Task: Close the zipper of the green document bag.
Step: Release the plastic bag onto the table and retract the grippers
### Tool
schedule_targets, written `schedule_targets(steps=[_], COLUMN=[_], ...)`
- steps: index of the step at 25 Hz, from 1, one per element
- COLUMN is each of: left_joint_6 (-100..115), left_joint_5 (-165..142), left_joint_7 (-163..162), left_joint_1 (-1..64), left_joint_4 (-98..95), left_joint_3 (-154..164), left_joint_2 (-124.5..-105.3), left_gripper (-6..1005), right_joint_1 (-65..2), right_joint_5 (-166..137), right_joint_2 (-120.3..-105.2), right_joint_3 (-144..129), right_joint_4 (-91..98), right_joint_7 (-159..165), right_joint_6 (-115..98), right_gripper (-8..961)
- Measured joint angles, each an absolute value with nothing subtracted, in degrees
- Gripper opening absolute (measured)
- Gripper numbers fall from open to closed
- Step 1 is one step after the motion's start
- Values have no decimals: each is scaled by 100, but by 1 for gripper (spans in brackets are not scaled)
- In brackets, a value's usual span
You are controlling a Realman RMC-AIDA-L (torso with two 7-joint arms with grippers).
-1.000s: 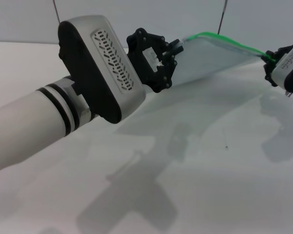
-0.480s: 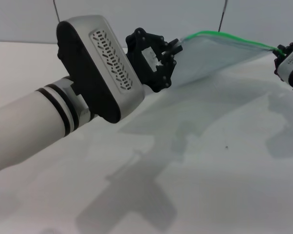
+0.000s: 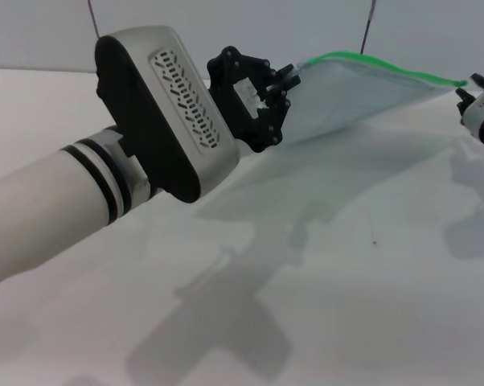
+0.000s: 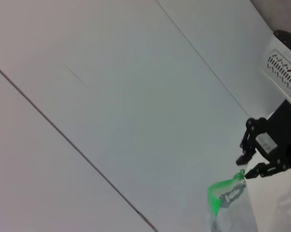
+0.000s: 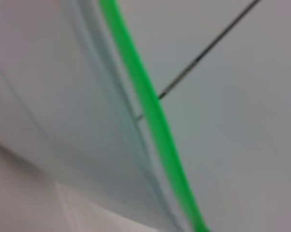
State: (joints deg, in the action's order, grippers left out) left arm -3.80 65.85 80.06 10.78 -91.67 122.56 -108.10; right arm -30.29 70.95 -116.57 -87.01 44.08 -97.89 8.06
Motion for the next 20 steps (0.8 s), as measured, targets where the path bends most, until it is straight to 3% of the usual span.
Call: schedule_targets(steps=[6,8,14,20], left_joint_6=[-379,-379,-313,1004], left_joint_5=[6641,6745,7093,7430], left_joint_7=[7954,7953,7953,7907], left_joint_1=[1178,1186,1251,1313], left_joint_4=[-9075,-9060,-9019,-8454], left_joint_3=[12261,12261,12225,12226], left_joint_2=[-10848,-10851,-10851,-11012], left_gripper=[78,99,260,522], right_joint_1=[-2856,-2829,-2403,-2144], right_joint_5=[7132,7137,7138,7105], right_joint_2=[-11712,-11713,-11702,-11675], right_joint_3=[-9074,-9320,-10074,-11375], right_joint_4=[4472,4485,5077,5608], right_joint_7=[-9642,-9468,-8694,-6924], right_joint_6=[155,-48,-832,-2641], right_gripper=[183,384,544,544])
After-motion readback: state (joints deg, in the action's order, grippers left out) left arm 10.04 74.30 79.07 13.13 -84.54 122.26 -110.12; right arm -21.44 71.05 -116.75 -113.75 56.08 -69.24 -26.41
